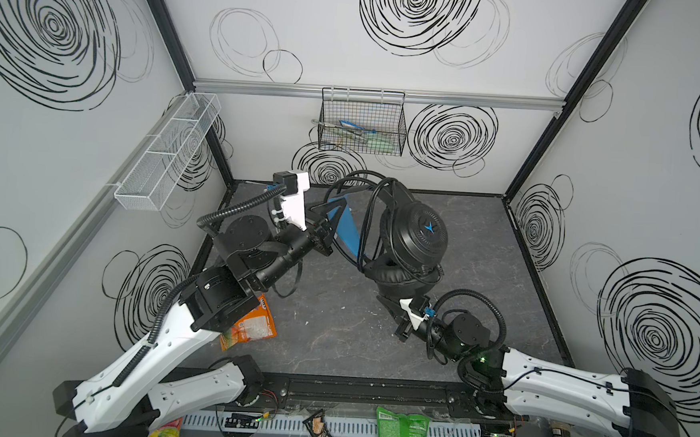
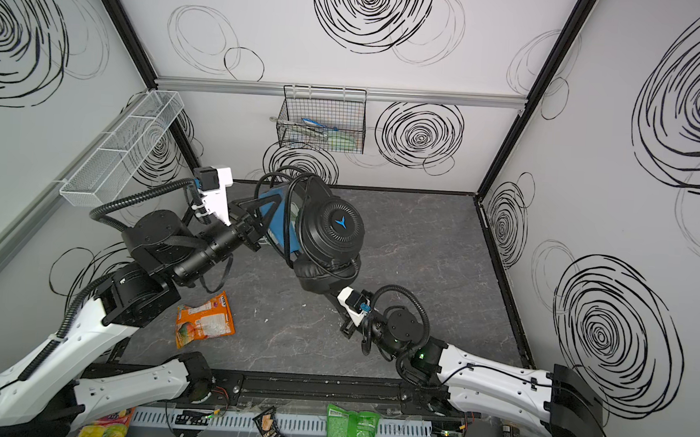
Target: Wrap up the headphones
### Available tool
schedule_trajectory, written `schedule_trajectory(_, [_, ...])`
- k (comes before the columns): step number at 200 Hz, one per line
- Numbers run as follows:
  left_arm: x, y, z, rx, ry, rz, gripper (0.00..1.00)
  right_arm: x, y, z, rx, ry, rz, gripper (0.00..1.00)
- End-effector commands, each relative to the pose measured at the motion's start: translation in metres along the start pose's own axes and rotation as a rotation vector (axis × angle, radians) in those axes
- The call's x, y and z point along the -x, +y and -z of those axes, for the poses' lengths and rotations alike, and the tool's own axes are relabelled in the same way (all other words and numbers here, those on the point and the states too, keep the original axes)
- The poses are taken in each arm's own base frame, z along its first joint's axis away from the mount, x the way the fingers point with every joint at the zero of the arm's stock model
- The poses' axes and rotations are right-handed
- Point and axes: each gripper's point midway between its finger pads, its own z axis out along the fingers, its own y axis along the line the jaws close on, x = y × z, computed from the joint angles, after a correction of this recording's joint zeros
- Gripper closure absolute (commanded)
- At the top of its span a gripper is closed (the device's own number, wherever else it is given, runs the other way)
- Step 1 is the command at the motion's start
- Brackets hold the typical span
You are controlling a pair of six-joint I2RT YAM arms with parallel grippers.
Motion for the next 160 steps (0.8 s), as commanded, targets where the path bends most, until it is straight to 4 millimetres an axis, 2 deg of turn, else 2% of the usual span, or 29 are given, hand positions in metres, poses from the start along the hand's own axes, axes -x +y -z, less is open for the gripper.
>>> schedule_trajectory(1, [0.046, 0.009, 0.006, 0.033, -0.197, 0.109, 1.00, 0.001, -0.002, 0.004, -0.029, 0.003, -0.026, 1.00])
schedule_trajectory(40, [0.036, 0.042, -0.016, 0.160, -0.211, 0.133, 1.00, -0.014, 0.006, 0.007, -0.035, 0.038, -0.034, 1.00])
schedule_trajectory(104, [0.020, 0.071, -0.042, 0.268, -0.215, 0.149, 1.00, -0.035, 0.037, -0.003, 0.014, 0.123, -0.010, 1.00])
schedule_trajectory(125, [0.017, 0.071, -0.047, 0.238, -0.209, 0.185, 1.00, -0.047, 0.043, -0.010, 0.007, 0.174, -0.006, 1.00])
schedule_trajectory(160, [0.014, 0.056, -0.044, 0.154, -0.195, 0.268, 1.00, -0.076, 0.033, -0.023, -0.088, 0.251, -0.021, 1.00])
